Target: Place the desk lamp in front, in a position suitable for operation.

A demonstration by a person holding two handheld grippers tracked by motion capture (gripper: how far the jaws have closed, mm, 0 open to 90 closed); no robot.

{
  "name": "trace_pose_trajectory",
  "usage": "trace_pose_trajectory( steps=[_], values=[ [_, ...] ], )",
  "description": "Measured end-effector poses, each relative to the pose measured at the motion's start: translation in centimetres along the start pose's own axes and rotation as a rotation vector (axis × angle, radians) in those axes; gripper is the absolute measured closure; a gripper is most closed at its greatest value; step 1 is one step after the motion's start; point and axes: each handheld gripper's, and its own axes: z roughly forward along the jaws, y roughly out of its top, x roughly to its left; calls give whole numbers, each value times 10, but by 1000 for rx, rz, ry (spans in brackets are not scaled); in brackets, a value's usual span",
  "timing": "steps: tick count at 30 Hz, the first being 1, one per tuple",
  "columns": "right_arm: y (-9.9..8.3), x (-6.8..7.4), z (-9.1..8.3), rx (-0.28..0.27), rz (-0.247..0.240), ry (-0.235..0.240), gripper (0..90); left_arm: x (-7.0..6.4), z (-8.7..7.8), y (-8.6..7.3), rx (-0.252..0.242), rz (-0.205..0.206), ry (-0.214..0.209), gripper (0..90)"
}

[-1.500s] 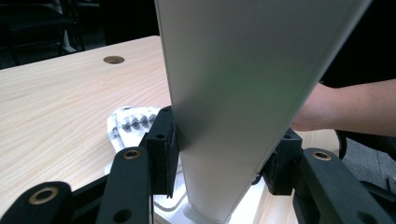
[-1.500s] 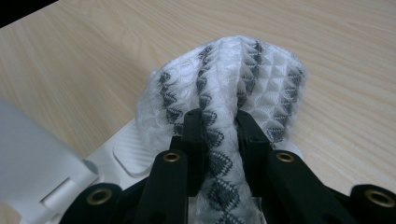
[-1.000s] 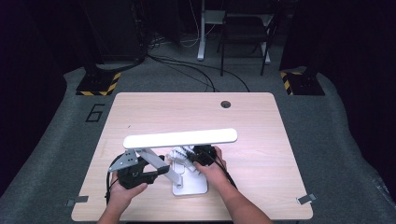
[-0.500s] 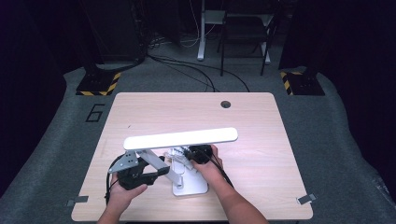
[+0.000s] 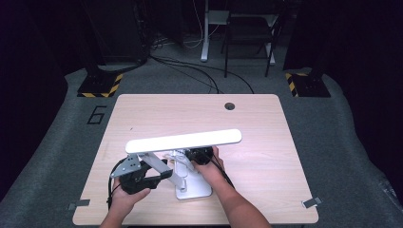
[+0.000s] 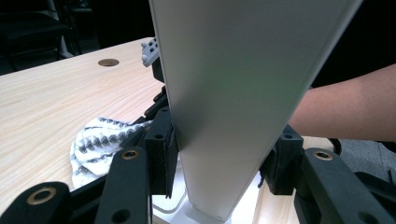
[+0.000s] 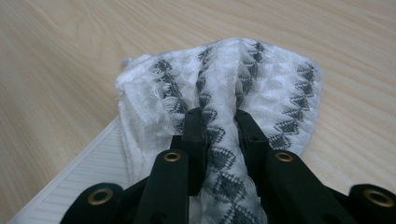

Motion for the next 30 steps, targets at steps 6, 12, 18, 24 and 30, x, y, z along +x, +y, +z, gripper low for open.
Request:
trace_pose_trajectory(
  steps=[6, 12, 18, 24, 30],
  values=[
    [2, -2, 2, 10, 39, 9, 769, -1, 0, 0, -3, -9, 6, 542],
    [3, -3, 5, 2, 60, 20, 770, -2, 1, 0, -2, -12, 15, 543],
    [6, -3, 9, -11, 48, 3, 770, -3, 0, 0, -1, -7, 25, 543],
    [9, 0, 11, 6, 16, -16, 770, -4, 0, 0, -3, -12, 30, 543],
    [9, -3, 11, 12, 26, 1, 769, -4, 0, 0, -4, -15, 35, 543]
  ],
)
